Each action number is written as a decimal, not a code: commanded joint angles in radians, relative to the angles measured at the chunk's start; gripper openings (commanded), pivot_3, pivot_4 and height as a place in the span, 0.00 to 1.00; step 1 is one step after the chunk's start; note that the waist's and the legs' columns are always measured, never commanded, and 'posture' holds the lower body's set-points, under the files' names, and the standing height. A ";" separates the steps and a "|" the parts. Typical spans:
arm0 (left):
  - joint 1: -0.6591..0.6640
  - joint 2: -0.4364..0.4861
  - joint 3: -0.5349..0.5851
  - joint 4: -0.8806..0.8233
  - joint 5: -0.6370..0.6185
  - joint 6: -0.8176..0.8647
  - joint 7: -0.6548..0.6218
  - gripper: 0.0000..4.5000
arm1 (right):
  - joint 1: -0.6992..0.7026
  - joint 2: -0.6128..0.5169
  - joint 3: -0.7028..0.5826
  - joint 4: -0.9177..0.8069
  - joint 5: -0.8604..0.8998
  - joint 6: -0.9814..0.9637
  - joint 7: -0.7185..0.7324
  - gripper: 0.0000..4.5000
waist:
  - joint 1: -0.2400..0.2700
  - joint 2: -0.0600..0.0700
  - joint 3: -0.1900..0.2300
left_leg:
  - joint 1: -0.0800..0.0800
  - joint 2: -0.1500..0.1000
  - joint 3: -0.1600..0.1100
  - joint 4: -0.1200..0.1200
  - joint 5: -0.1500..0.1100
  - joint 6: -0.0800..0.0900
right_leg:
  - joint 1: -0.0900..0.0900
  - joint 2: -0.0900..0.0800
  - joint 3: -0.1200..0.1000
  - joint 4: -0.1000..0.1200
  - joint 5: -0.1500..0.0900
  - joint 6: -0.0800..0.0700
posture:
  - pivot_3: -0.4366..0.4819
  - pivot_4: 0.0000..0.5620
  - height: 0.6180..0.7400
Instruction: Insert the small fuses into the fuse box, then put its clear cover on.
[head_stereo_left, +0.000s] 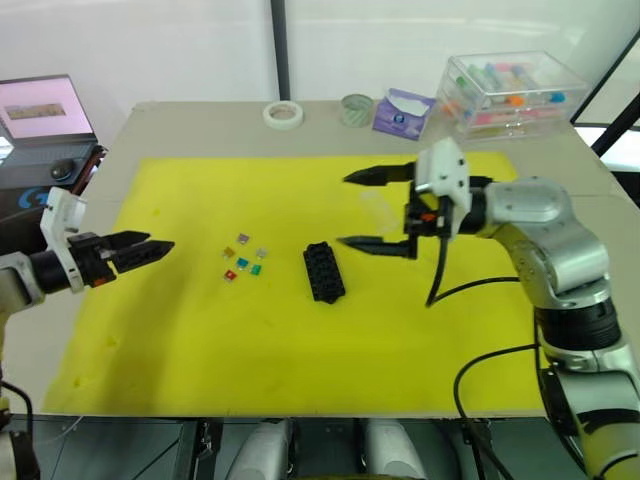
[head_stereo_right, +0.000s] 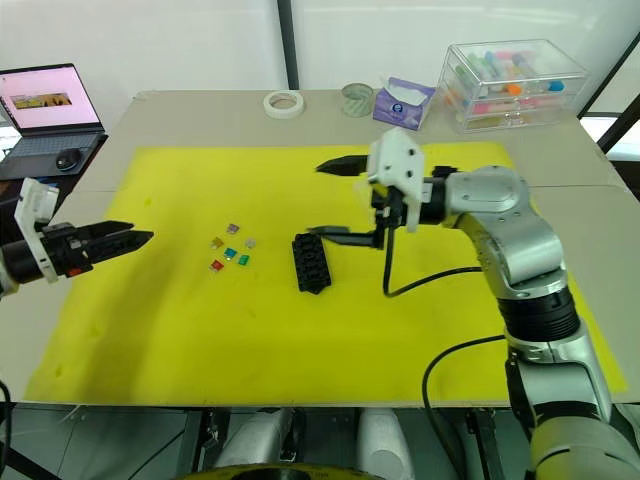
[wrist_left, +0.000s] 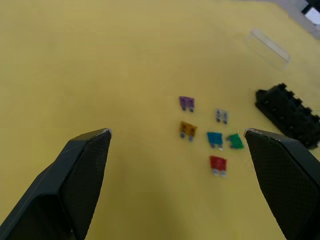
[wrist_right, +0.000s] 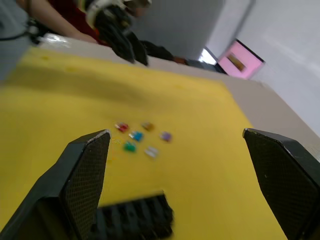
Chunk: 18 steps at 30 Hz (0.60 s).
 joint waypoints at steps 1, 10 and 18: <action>0.064 0.028 0.087 -0.080 -0.059 0.067 0.009 0.99 | -0.034 0.018 0.014 -0.064 0.028 0.025 -0.002 1.00 | 0.002 0.000 0.000 | 0.000 0.000 0.000 0.000 0.000 0.000 | 0.000 0.000 0.000 0.000 0.000 0.000 | 0.48 0.27 1.00; 0.168 0.027 0.155 -0.186 -0.146 0.179 0.046 0.99 | -0.011 -0.003 0.054 -0.049 -0.039 -0.020 0.021 1.00 | 0.011 0.000 0.000 | 0.000 0.000 0.000 0.000 0.000 0.000 | 0.001 0.000 0.000 -0.001 0.000 0.000 | 0.48 0.27 1.00; 0.084 0.012 0.060 -0.167 -0.186 0.207 0.058 0.99 | 0.035 -0.018 0.046 -0.057 -0.080 -0.038 0.006 1.00 | 0.025 0.000 0.000 | 0.000 0.000 0.001 0.000 0.000 0.000 | 0.000 0.000 0.000 -0.002 0.000 0.000 | 0.48 0.27 1.00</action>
